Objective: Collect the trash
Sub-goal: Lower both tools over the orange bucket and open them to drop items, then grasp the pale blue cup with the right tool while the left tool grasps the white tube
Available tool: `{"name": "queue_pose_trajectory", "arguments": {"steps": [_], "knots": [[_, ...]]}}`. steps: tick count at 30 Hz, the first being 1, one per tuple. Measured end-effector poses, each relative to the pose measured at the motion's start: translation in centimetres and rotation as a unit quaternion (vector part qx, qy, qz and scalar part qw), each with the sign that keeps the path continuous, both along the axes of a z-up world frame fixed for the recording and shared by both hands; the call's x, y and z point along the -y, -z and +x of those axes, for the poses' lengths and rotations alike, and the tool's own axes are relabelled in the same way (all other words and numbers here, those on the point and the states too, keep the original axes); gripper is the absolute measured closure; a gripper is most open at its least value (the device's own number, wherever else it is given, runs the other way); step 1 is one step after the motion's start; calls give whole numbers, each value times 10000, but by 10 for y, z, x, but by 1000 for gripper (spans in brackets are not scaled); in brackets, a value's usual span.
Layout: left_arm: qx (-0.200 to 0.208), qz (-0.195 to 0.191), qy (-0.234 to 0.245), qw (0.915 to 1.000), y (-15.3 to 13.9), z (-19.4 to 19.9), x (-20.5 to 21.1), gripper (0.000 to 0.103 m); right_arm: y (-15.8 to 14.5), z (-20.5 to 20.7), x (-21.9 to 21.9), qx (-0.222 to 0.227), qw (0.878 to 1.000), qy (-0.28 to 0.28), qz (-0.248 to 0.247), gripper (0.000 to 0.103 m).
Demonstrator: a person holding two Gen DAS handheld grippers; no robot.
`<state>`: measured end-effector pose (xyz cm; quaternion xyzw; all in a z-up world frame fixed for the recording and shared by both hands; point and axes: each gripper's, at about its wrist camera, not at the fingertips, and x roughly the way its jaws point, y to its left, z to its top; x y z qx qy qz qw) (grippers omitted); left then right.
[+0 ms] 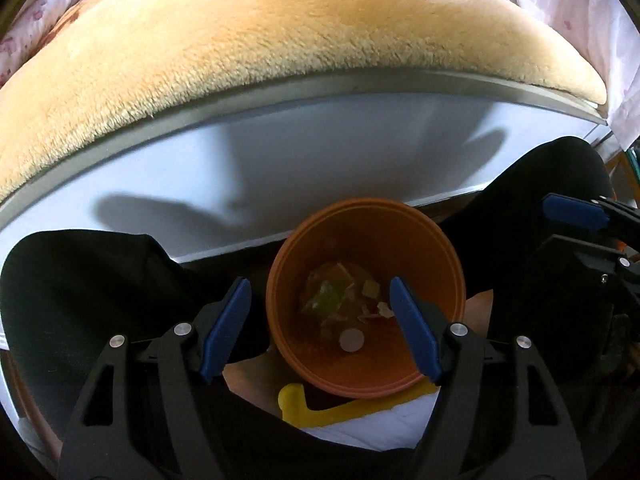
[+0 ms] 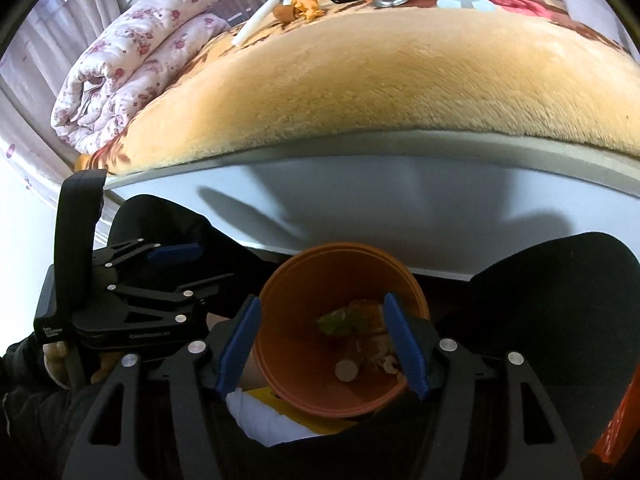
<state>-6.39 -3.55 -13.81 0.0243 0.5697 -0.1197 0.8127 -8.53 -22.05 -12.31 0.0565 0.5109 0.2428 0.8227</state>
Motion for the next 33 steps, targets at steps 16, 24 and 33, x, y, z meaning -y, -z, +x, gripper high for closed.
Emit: {"name": "queue_pose_trajectory", "arguments": {"steps": [16,24,33], "knots": [[1856,143,61,9825,-107,20,-24,19,-87,48,24,1010,9948,86,53,39],[2274,-198,-693,9711,-140,86,-52,19,-125,153,56,1570,9838,857,92,33],[2143,-614,-958,9701,-134,120,-52,19,-117,274,61,1608,9777,1303,-346,22]]}}
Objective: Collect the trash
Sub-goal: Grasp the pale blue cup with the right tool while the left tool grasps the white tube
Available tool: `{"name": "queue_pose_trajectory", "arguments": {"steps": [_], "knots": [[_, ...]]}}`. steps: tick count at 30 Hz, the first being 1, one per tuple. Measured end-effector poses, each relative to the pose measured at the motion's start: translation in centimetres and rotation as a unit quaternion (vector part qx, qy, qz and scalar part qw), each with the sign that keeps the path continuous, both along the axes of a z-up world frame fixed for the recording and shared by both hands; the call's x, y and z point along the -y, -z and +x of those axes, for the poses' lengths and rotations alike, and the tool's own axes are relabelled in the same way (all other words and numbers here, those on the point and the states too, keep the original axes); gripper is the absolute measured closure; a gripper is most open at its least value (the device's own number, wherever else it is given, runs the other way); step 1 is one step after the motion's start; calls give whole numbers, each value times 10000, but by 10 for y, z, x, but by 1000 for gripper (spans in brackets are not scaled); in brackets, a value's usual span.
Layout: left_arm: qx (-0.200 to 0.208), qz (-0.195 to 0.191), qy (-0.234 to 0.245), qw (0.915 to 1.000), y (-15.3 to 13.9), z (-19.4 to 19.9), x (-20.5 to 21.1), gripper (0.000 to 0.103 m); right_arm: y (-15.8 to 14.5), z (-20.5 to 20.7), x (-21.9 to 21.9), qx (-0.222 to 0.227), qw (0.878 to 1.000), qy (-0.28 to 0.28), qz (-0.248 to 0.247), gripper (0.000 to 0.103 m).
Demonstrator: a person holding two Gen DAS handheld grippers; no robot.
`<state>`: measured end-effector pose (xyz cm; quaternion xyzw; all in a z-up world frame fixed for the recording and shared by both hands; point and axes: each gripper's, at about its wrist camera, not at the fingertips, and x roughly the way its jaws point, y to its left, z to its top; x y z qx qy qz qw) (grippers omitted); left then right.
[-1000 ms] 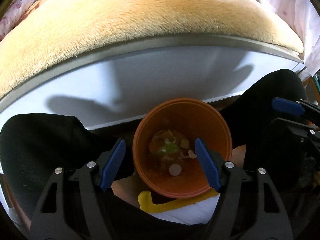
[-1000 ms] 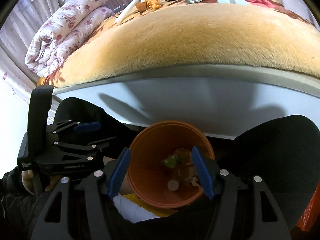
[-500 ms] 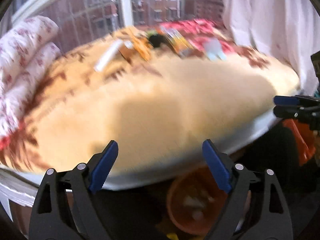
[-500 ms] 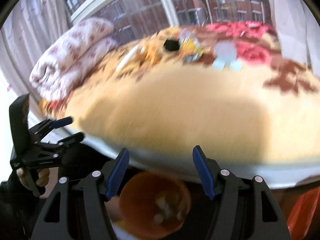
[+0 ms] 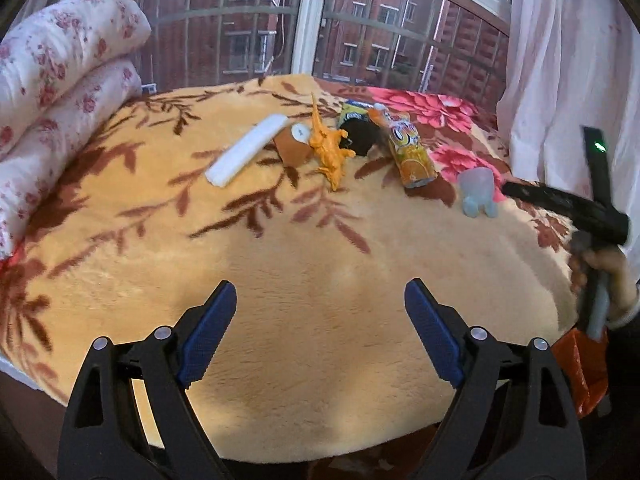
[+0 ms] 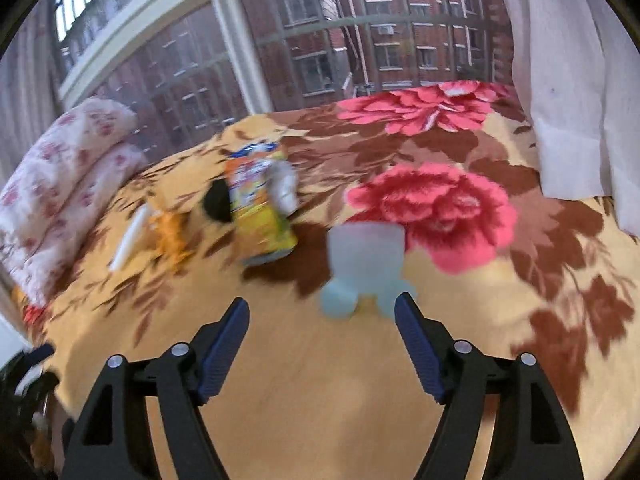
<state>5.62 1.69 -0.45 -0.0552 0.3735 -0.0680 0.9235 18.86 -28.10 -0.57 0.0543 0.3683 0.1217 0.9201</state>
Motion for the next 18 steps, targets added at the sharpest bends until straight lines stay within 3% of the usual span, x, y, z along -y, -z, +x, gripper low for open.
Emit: {"name": "queue_pose_trajectory", "arguments": {"steps": [4,10,12,18], "knots": [[-6,186,63,9998,5,4,4,19,15,41,6,-216,9994,255,-58,20],[-72,75,169,9998,8,16,7,19,42,86,1,-812,9961,232,254,19],[-86,99,176,9998,9,21,7,19,50,93,-4,-989,9946,199,258,41],[-95,344,243,9991,5,53,-1,19,51,88,2,-907,9945,337,396,44]]}}
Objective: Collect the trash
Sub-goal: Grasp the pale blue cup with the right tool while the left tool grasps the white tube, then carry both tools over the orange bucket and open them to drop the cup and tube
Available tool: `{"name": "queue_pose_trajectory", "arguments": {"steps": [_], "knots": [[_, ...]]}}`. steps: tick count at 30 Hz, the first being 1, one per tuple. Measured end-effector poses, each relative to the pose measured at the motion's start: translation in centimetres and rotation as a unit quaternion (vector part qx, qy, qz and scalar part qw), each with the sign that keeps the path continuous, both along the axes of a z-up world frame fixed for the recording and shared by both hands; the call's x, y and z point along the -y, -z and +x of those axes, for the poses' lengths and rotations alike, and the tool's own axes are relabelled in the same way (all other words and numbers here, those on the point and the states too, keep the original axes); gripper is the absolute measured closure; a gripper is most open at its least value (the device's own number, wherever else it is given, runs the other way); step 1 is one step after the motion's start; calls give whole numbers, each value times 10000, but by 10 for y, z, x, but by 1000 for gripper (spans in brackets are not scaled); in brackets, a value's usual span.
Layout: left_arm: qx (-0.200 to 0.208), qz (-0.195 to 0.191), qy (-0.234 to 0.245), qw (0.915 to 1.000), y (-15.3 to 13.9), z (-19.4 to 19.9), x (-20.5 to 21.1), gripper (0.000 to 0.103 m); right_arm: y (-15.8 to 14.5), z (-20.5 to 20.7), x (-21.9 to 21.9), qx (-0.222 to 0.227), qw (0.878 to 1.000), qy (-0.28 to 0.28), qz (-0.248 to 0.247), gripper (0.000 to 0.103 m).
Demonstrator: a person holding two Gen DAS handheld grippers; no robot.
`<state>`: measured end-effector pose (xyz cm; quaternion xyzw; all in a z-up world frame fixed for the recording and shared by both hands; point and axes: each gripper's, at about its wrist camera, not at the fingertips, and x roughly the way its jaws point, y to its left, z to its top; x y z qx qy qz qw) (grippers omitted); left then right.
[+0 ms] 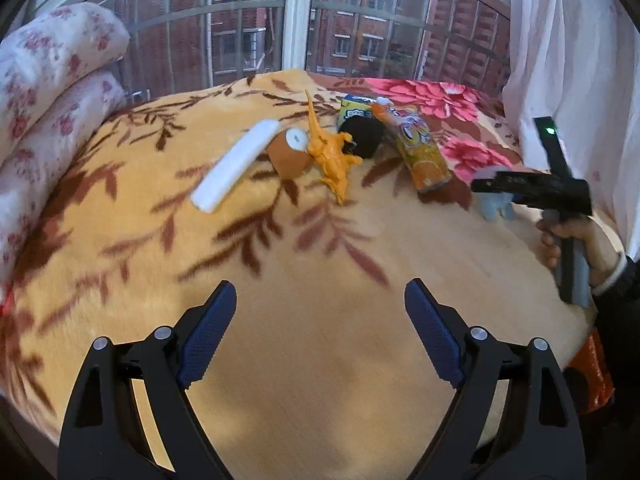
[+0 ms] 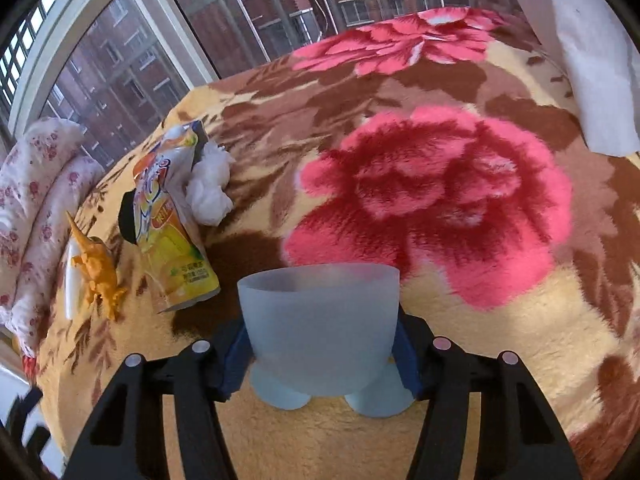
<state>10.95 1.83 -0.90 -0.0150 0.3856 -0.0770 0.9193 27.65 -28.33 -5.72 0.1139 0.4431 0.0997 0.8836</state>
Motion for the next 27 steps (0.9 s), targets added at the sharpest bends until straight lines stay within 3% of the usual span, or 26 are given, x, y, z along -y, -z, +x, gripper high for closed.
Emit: {"name": "queue_pose_trajectory", "arguments": {"steps": [9,14,19,20,21,22,27], "knots": [[-173,1391,255,9898,17,101,-18,19,0,-8,-2,222,9997,29,-118,44],[-289,1574,503,9858,28,145,-34,19,3,-8,0,191,9998,35,-23,44],[-366,1760,421,9828,43,175,-43,21,5,-7,1,188,9998,44,27,44],[-357,1676,409,9844,43,176,-44,35,5,-7,1,188,9998,44,35,44],[-384,1548,430,9863,43,177,-44,57,5,-7,1,190,9998,45,48,44],[-436,1288,466,9896,41,175,-46,68,5,-7,2,192,9998,43,55,44],[-158,1118,116,9935,29,154,-41,74,5,-6,2,201,9998,40,30,44]]}}
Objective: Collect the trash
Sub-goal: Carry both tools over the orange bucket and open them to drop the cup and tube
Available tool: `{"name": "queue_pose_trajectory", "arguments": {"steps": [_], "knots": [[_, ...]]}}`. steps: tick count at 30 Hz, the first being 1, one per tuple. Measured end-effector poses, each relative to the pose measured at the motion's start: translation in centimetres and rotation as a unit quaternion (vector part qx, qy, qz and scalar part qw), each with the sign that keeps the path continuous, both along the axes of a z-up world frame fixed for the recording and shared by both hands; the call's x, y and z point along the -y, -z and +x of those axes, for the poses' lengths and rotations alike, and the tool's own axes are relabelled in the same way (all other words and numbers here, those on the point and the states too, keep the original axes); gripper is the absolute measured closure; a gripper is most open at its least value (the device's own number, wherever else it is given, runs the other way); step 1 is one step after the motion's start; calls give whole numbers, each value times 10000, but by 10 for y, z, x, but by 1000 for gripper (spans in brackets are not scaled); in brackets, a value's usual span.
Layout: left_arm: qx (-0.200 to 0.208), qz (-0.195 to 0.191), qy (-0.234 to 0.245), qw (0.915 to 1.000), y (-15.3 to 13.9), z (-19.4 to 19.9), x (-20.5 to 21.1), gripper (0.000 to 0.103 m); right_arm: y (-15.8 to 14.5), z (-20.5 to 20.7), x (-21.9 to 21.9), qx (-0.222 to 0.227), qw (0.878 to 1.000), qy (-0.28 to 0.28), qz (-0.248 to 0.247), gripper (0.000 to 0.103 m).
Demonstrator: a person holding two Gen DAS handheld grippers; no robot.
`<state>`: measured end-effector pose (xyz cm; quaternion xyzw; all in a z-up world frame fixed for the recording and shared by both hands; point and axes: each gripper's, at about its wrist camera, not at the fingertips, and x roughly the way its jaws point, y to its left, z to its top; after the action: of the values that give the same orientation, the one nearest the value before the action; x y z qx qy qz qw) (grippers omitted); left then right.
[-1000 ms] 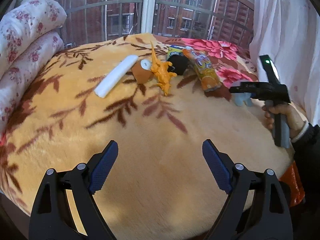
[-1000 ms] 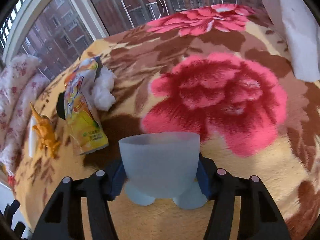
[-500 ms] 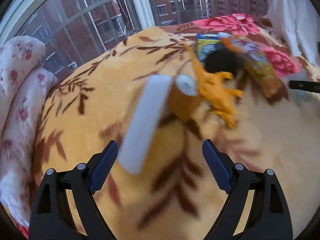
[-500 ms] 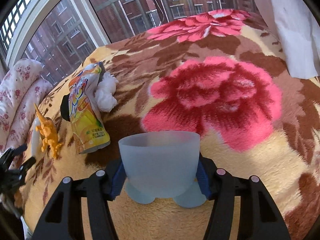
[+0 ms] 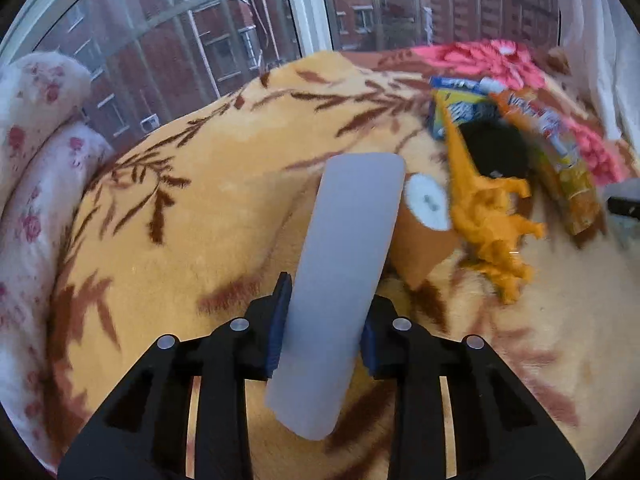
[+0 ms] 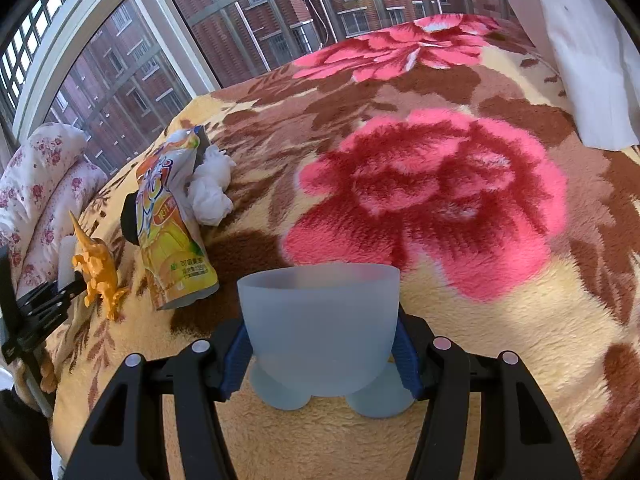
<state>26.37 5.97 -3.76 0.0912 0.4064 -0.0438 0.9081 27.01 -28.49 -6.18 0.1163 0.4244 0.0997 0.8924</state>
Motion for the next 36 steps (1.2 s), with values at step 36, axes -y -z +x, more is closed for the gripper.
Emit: {"name": "queue_pose_trajectory", "arguments": {"steps": [36], "knots": [[276,-1278,57,9914,-48,-295,88,74,-82,-304,-67,1244,9767,-1746,-22,44]]}}
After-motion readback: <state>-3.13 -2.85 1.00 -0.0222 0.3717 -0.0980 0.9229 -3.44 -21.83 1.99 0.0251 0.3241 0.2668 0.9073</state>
